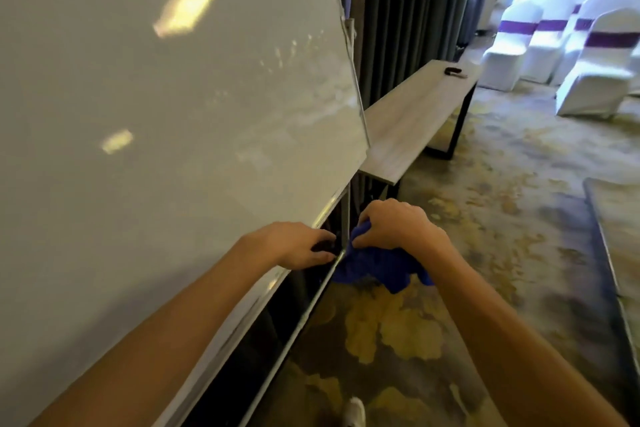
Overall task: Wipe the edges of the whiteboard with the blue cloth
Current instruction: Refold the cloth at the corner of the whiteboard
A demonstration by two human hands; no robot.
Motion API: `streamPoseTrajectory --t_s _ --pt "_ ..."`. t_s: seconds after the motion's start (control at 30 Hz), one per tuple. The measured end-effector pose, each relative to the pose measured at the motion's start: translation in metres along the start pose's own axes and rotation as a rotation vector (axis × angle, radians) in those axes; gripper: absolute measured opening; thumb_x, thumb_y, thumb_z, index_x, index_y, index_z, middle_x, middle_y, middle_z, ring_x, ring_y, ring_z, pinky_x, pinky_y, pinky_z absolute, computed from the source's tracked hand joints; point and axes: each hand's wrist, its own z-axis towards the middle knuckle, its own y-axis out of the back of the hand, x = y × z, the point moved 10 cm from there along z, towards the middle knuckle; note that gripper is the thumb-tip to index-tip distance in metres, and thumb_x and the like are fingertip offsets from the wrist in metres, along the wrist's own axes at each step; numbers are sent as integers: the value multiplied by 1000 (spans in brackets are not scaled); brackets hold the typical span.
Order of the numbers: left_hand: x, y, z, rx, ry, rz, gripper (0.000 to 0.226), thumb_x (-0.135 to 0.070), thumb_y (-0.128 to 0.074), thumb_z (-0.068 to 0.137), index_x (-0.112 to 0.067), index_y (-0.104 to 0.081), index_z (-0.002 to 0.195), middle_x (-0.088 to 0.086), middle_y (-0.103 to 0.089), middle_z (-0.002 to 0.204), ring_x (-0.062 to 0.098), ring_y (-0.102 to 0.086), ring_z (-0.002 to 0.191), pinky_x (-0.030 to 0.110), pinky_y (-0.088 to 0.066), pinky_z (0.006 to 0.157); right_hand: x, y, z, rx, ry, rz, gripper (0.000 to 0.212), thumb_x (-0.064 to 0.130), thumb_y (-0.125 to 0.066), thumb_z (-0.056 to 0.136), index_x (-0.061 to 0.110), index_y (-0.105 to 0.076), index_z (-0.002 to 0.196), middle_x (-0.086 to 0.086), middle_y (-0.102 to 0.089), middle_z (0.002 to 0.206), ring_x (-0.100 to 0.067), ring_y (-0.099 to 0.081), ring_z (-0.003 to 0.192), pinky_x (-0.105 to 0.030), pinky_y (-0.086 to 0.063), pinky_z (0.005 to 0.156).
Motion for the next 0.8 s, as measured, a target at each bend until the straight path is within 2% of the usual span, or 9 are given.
streamPoseTrajectory --t_s 0.13,0.37,0.6,0.8 --pt "-3 31 90 4 -71 -1 61 -57 -39 105 -36 -26 161 5 -48 156 26 -52 135 40 -42 106 -64 19 57 -15 -75 -9 33 54 -66 80 29 -68 101 2 -64 90 -21 -56 76 -34 -42 63" --pt "-3 97 232 -31 -148 40 62 -56 -38 106 -34 -24 162 5 -47 156 27 -51 136 41 -45 106 -164 53 160 -5 -174 17 35 57 -63 80 33 -67 105 1 -64 93 -22 -58 79 -35 -46 64" --pt "3 124 328 24 -128 29 62 -55 -38 106 -32 -25 162 5 -49 155 27 -52 136 42 -46 108 -240 67 258 30 -174 36 44 60 -63 81 29 -66 111 -2 -67 105 -23 -61 87 -40 -54 75" --pt "11 144 423 79 -41 -59 62 -54 -40 106 -32 -26 162 4 -45 158 27 -48 139 43 -42 112 -299 67 370 65 -107 56 41 62 -63 77 32 -65 105 8 -60 85 -15 -57 76 -36 -50 68"
